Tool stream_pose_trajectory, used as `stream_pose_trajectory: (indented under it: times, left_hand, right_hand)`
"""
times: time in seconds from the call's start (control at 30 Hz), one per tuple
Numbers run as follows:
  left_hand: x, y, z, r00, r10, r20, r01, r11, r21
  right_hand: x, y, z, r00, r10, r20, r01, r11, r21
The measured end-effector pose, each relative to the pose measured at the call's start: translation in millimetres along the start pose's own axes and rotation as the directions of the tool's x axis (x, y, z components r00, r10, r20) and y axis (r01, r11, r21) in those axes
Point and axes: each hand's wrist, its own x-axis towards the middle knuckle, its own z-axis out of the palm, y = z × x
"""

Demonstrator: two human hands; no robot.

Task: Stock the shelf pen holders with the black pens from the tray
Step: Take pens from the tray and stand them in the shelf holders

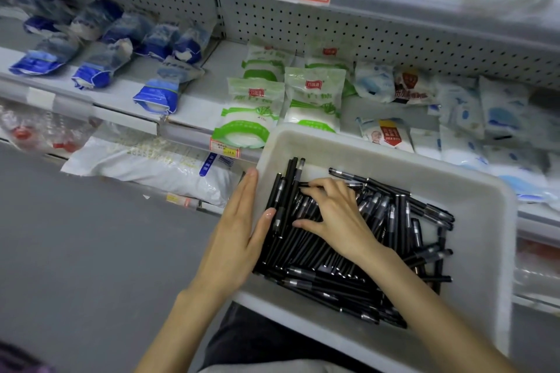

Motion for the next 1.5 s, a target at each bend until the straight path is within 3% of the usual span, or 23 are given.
stream_pose_trajectory:
  times: [0.17,0.27,0.33,0.43,0.5,0.57,0.67,0.77,0.87,0.97,1.03,1.13,1.27,1.5]
  left_hand:
    - [-0.9,0.1,0.2,1.0,-0.005,0.001,0.005,1.0,0.0]
    - [-0.5,-0.5,0.0,1.0,-0.003,-0.004,0.003,1.0,0.005]
    - [-0.5,0.1,-0.2,1.0,-0.01,-0.008,0.01,1.0,-0.011]
    - [-0.1,2.3,-1.4,1.0,-0.013,-0.027,0.012,0.999,-0.04]
    - [-0.8,3.0,-2.4,0.999,-0.013,-0.042,0.01,0.998,-0.056]
    - [-3.7,3.7,-3.3,0.998,-0.01,-0.056,0.006,0.997,-0.081]
    - [0.5,11.6,-15.2,0.993,0.031,-0.117,-0.043,0.993,-0.106]
    - [30.8,34.7,-53.1,0.934,0.108,-0.34,-0.151,0.983,-0.101]
    - [74.5,62.8,-100.0,0.811,0.221,-0.541,-0.276,0.961,-0.021]
    - [121.3,90.6,-141.2,0.733,0.326,-0.597,-0.357,0.931,0.071]
    - [150.6,104.3,-160.6,0.72,0.362,-0.592,-0.365,0.923,0.12]
    - [184.5,115.2,-175.3,0.779,0.325,-0.536,-0.323,0.941,0.101]
    - [210.6,110.3,-171.8,0.838,0.292,-0.461,-0.274,0.956,0.109]
    - [224.6,101.9,-167.8,0.858,0.288,-0.426,-0.253,0.958,0.138]
  right_hand:
    - [-5.7,-1.4,3.7,0.999,-0.012,-0.049,0.017,0.995,0.103]
    - [-12.9,-3.2,1.5,0.996,0.039,-0.083,-0.014,0.96,0.278]
    - [-19.1,-6.3,-2.1,0.994,0.097,-0.05,-0.061,0.875,0.48]
    - [-26.3,-13.0,-5.3,0.988,0.157,0.0,-0.104,0.649,0.753]
    - [-29.4,-18.6,-6.2,0.985,0.173,0.01,-0.108,0.57,0.815]
    - [-31.5,-26.9,-13.6,0.988,0.155,0.007,-0.093,0.554,0.827]
    - [-23.4,-43.6,-55.4,0.994,0.088,-0.064,0.005,0.554,0.833]
    - [-5.9,-70.3,-137.2,0.958,-0.008,-0.287,0.241,0.567,0.788]
    - [13.6,-105.7,-224.8,0.83,-0.117,-0.546,0.497,0.598,0.628]
    - [43.7,-133.6,-292.0,0.654,-0.237,-0.719,0.67,0.623,0.404]
    - [70.7,-146.1,-323.2,0.584,-0.291,-0.758,0.7,0.654,0.288]
    - [111.5,-157.8,-350.3,0.543,-0.33,-0.772,0.689,0.701,0.184]
    - [153.0,-165.3,-356.4,0.571,-0.303,-0.763,0.609,0.78,0.146]
    - [174.8,-167.7,-353.2,0.582,-0.23,-0.78,0.545,0.822,0.164]
